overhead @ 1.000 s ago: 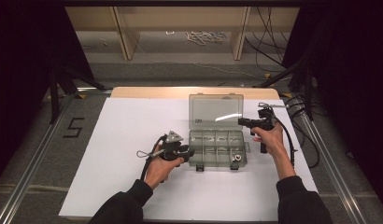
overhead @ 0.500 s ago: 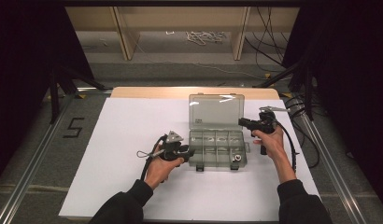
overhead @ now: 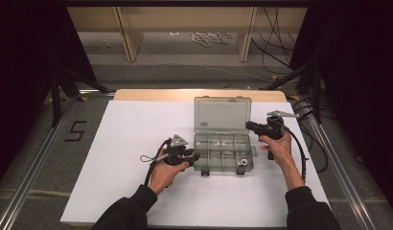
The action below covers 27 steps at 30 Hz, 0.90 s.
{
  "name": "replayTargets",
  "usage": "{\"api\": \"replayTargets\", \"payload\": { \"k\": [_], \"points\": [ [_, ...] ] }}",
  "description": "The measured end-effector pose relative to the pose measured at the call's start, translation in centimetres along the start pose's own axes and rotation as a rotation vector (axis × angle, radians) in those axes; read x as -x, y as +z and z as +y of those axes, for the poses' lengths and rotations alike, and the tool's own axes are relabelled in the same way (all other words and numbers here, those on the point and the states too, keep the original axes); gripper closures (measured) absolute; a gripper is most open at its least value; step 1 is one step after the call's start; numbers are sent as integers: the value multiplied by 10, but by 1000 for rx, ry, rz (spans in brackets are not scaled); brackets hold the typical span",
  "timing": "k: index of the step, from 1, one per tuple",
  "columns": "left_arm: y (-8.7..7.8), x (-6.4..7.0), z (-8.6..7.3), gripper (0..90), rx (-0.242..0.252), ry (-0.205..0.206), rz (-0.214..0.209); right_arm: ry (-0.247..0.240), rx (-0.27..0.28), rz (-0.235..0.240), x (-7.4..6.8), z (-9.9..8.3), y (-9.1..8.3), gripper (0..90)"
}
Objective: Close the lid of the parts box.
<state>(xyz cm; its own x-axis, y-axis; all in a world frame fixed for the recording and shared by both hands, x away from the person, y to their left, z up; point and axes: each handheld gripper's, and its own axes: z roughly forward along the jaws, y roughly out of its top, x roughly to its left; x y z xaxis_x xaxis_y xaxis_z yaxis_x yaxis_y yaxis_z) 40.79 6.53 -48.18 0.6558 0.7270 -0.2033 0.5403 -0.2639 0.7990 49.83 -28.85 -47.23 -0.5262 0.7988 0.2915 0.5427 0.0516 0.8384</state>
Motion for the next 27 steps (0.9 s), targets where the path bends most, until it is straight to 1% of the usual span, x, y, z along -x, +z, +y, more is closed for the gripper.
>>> {"api": "replayTargets", "payload": {
  "k": [2, 4, 5, 6, 8, 10, 11, 14, 16, 17, 19, 20, 21, 22, 23, 25, 26, 27],
  "points": [
    [0, 0, 0, 644, 1, 0, 2, 2, -11, -12, 0, 0, -1, 827],
    [0, 0, 0, 643, -1, 2, 2, 3, -2, -13, -2, 0, 0, 828],
    [0, 1, 0, 643, 7, -7, 4, -10, -7, -16, -2, 0, -1, 828],
    [0, 1, 0, 643, 8, -7, 4, -26, 20, -20, -2, -1, 0, 829],
    [0, 1, -1, 643, 10, -2, 6, -28, 22, -22, -4, -2, -1, 830],
    [0, 1, -1, 644, 10, -4, 7, -59, 13, -35, -5, -2, -3, 831],
    [0, 1, -1, 644, 10, -4, 7, -63, 11, -39, -5, -3, -4, 833],
    [0, 1, -1, 648, 12, -5, 7, -57, 39, -31, -5, -6, -4, 834],
    [0, 1, -1, 650, 14, -5, 8, -62, 38, -32, -5, -7, -4, 834],
    [0, 1, -1, 651, 14, -6, 8, -68, 47, -38, -5, -8, -4, 834],
    [0, 1, -1, 651, 15, -8, 8, -72, 55, -36, -7, -9, -4, 834],
    [0, 1, -1, 651, 15, -7, 8, -92, 66, -44, -6, -10, -4, 834],
    [0, 1, -1, 651, 15, -8, 8, -104, 36, -59, -7, -9, -7, 833],
    [0, 1, -1, 651, 15, -8, 7, -95, 62, -45, -8, -11, -5, 833],
    [0, 1, -1, 651, 16, -9, 7, -100, 74, -52, -8, -11, -5, 833],
    [0, 1, -1, 651, 17, -7, 5, -121, 81, -55, -8, -13, -5, 834],
    [0, 1, -1, 651, 17, -9, 5, -120, 61, -69, -9, -13, -8, 834],
    [0, 1, -1, 651, 17, -9, 5, -116, 98, -53, -9, -16, -5, 834]
  ]
}}
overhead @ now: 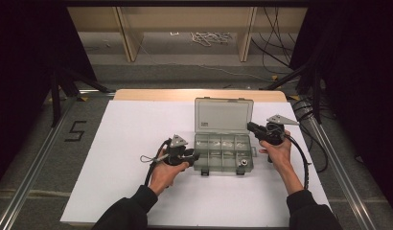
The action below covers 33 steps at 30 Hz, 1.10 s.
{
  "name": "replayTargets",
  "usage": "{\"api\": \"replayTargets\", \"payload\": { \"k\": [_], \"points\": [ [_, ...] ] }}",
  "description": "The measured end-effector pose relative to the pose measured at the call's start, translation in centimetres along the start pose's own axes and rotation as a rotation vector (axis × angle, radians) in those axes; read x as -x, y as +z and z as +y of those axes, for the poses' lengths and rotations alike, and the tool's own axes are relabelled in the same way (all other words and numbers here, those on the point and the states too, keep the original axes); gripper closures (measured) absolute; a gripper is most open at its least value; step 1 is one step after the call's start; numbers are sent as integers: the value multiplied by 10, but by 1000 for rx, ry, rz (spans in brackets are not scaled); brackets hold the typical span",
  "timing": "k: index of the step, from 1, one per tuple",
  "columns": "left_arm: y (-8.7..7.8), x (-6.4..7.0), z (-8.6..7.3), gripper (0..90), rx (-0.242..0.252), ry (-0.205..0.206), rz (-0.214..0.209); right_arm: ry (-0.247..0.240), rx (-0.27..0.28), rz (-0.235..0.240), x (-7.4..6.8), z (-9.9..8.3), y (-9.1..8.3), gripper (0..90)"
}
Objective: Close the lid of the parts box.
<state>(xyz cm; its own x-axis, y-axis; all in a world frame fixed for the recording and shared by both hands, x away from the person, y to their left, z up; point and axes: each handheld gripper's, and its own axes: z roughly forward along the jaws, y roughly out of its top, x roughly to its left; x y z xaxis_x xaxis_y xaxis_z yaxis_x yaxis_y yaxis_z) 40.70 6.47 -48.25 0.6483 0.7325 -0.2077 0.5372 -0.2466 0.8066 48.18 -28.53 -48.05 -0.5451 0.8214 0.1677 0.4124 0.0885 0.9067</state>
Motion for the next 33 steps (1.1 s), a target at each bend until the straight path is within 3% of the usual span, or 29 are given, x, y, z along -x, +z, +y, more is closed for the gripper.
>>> {"api": "replayTargets", "payload": {
  "k": [3, 5, 13, 14, 16, 17, 18, 26, 30, 31, 33],
  "points": [
    [0, -1, 0, 651, -1, 3, -6, -24, -9, -14, 1, -2, -3, 834],
    [0, 0, 0, 651, -4, 4, 0, -36, 39, -5, 0, -4, 0, 834],
    [0, 0, 0, 653, -4, 6, 0, -68, 57, -3, 1, -7, -2, 834],
    [-2, -2, 0, 652, -27, 34, -3, -65, 46, 4, 0, -8, -3, 834],
    [-2, -2, 0, 652, -22, 30, -1, -60, 68, 8, 0, -9, -1, 834],
    [-2, -2, 0, 652, -19, 29, -2, -73, 44, -9, 0, -9, -4, 833],
    [-2, -2, 0, 652, -21, 28, -2, -66, 74, 6, 0, -10, -1, 834],
    [-1, -2, 0, 650, -3, 4, -12, -76, 59, -12, -1, -9, -3, 833],
    [-5, -5, 3, 548, -19, 2, -29, -78, 70, -5, -1, -9, -2, 833],
    [-4, -4, 3, 540, 8, -23, -36, -79, 65, -5, -1, -9, -3, 833],
    [-7, -6, 6, 510, 10, -25, -39, -80, 64, -7, -1, -9, -3, 832]
  ]
}}
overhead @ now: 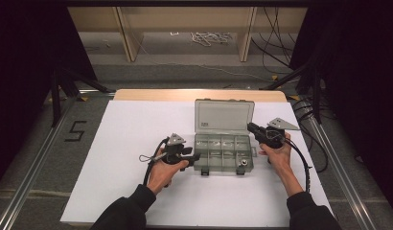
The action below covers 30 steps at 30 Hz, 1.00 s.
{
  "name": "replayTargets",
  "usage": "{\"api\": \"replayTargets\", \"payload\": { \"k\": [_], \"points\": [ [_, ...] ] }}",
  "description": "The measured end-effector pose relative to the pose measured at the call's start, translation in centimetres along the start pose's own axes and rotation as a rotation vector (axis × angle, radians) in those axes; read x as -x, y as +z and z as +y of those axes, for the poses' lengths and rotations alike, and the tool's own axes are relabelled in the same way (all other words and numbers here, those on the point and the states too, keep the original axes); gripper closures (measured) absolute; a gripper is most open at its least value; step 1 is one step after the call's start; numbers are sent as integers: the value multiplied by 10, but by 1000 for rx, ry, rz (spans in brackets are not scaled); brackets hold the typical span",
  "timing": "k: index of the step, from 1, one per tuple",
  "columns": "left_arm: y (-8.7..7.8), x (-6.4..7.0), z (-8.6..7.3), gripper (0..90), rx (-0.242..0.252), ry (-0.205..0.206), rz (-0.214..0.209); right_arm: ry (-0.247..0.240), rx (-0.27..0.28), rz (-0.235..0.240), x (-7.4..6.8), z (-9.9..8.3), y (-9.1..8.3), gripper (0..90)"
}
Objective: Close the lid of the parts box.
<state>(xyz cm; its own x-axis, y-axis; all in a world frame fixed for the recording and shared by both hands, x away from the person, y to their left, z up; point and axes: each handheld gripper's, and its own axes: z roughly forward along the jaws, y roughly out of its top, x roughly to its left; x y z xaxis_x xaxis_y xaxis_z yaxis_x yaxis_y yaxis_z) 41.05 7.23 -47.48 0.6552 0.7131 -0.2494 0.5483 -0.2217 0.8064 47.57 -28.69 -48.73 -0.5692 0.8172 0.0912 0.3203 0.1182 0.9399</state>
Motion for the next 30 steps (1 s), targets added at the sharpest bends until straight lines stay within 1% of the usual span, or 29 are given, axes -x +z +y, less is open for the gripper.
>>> {"api": "replayTargets", "payload": {
  "k": [1, 2, 3, 4, 5, 6, 7, 8, 9, 10, 11, 12, 13, 15, 17, 18, 19, 22, 23, 24, 25, 26, 28, 29, 30],
  "points": [
    [0, 0, 0, 504, 0, 0, 0, 9, 0, 13, -1, 0, 0, 832],
    [-3, -1, 5, 521, 12, 12, 5, -5, 10, 10, 0, 0, 1, 832],
    [-3, -1, 5, 522, 12, 12, 5, -5, 10, 10, 0, 0, 1, 832],
    [-8, -2, 11, 519, 14, 46, 20, -9, 7, 10, 0, 0, 1, 831],
    [-8, -2, 11, 521, 14, 46, 20, -9, 7, 10, 0, 0, 1, 831],
    [-11, -2, 19, 528, 39, 36, 12, -11, 6, 8, 0, 0, 1, 831],
    [-13, -3, 23, 532, 35, 51, 15, -27, -34, -9, 0, 2, -3, 831],
    [-14, -2, 28, 541, 48, 42, 14, -32, -31, -12, 0, 1, -2, 830],
    [-16, -3, 32, 548, 51, 41, 17, -27, -36, -8, 0, 2, -3, 830],
    [-17, -3, 36, 556, 56, 46, 21, -31, -34, -9, 0, 2, -3, 830],
    [-18, -4, 41, 576, 60, 51, 26, -27, -19, -5, 0, 1, -1, 830],
    [-20, -7, 45, 591, 59, 65, 30, -25, -9, 1, -1, 1, 0, 830],
    [-21, -7, 50, 612, 76, 56, 30, -26, -9, 2, -1, 1, 0, 830],
    [-23, -9, 59, 663, 92, 53, 35, -36, -7, 0, 0, 1, 0, 829],
    [-24, -11, 68, 707, 102, 62, 46, -28, -10, 4, -1, 1, 0, 829],
    [-24, -12, 73, 729, 106, 68, 54, -33, -10, 0, -1, 1, 0, 829],
    [-24, -13, 77, 748, 108, 72, 62, -36, -7, -9, -1, 1, 0, 829],
    [-23, -16, 89, 810, 103, 88, 72, -41, -6, -9, -1, 1, 0, 829],
    [-23, -17, 92, 823, 107, 85, 76, -29, -24, -3, -2, 2, -2, 828],
    [-22, -18, 96, 835, 106, 91, 80, -32, -25, -5, -2, 2, -2, 828],
    [-23, -19, 99, 848, 86, 107, 88, -30, -24, -5, -2, 2, -1, 829],
    [-21, -18, 102, 860, 102, 92, 85, -31, -23, -5, -2, 2, -1, 829],
    [-19, -18, 109, 879, 102, 100, 94, -33, -2, 2, -2, 1, 1, 828],
    [-20, -20, 113, 888, 96, 112, 100, -38, 1, 1, -1, 1, 1, 828],
    [-18, -19, 116, 893, 108, 102, 102, -37, 0, 1, -2, 1, 1, 828]
  ]
}}
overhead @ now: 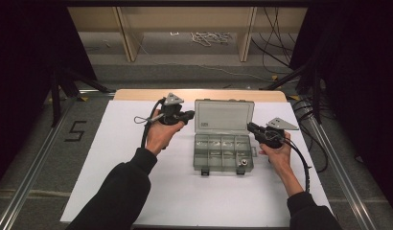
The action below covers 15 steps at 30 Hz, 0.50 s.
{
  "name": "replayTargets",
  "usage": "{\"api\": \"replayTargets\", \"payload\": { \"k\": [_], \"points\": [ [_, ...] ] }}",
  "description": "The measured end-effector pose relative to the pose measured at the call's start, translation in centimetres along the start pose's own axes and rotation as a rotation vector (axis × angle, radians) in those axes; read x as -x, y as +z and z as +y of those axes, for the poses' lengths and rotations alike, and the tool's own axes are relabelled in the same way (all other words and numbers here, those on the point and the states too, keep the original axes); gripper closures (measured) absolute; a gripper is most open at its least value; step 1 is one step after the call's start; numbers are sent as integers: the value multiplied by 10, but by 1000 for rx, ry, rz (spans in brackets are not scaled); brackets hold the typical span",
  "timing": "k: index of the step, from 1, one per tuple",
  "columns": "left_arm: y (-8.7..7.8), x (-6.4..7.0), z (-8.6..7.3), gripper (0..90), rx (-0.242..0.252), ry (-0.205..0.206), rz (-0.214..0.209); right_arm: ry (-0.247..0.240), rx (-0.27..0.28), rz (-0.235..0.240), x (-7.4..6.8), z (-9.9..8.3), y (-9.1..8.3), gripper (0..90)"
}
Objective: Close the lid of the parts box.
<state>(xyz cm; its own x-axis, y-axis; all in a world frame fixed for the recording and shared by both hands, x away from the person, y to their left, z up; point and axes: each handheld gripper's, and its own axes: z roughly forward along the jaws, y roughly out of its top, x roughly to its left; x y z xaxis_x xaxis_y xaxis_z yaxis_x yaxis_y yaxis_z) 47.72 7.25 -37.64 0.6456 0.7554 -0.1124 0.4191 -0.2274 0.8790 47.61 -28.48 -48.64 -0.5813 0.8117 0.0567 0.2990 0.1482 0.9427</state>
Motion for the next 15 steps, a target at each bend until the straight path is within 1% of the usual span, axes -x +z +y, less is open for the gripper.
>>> {"api": "replayTargets", "payload": {
  "k": [2, 3, 4, 5, 6, 7, 8, 10, 11, 12, 13, 15],
  "points": [
    [2, -1, 7, 896, -3, 12, 8, 0, -2, -1, 0, 0, 0, 828],
    [2, -1, 7, 897, -3, 12, 8, -4, -17, -11, 0, 1, -1, 829],
    [5, -1, 13, 897, -13, 25, 12, -1, -10, -9, 0, 0, 0, 829],
    [6, -1, 16, 897, -12, 21, 18, -1, -12, -11, 0, 1, 0, 828],
    [7, -1, 19, 898, -12, 26, 17, 1, -1, -2, 0, 0, 1, 828],
    [8, -1, 23, 898, -9, 23, 19, 1, -9, -8, 0, 1, 0, 829],
    [9, -1, 26, 898, -1, 20, 22, 2, -3, -2, 0, 1, 1, 828],
    [10, -3, 32, 898, -13, 34, 30, -2, -10, -7, 0, 1, 0, 829],
    [11, -3, 34, 898, -11, 37, 36, 0, -10, -6, 0, 1, 0, 828],
    [12, -3, 36, 898, 1, 28, 40, 0, -10, -7, 0, 1, 0, 828],
    [12, -4, 39, 898, -9, 37, 43, -1, -10, -8, 0, 1, 1, 828],
    [14, -5, 43, 899, -3, 31, 49, -3, -8, -7, 0, 1, 1, 829]
  ]
}}
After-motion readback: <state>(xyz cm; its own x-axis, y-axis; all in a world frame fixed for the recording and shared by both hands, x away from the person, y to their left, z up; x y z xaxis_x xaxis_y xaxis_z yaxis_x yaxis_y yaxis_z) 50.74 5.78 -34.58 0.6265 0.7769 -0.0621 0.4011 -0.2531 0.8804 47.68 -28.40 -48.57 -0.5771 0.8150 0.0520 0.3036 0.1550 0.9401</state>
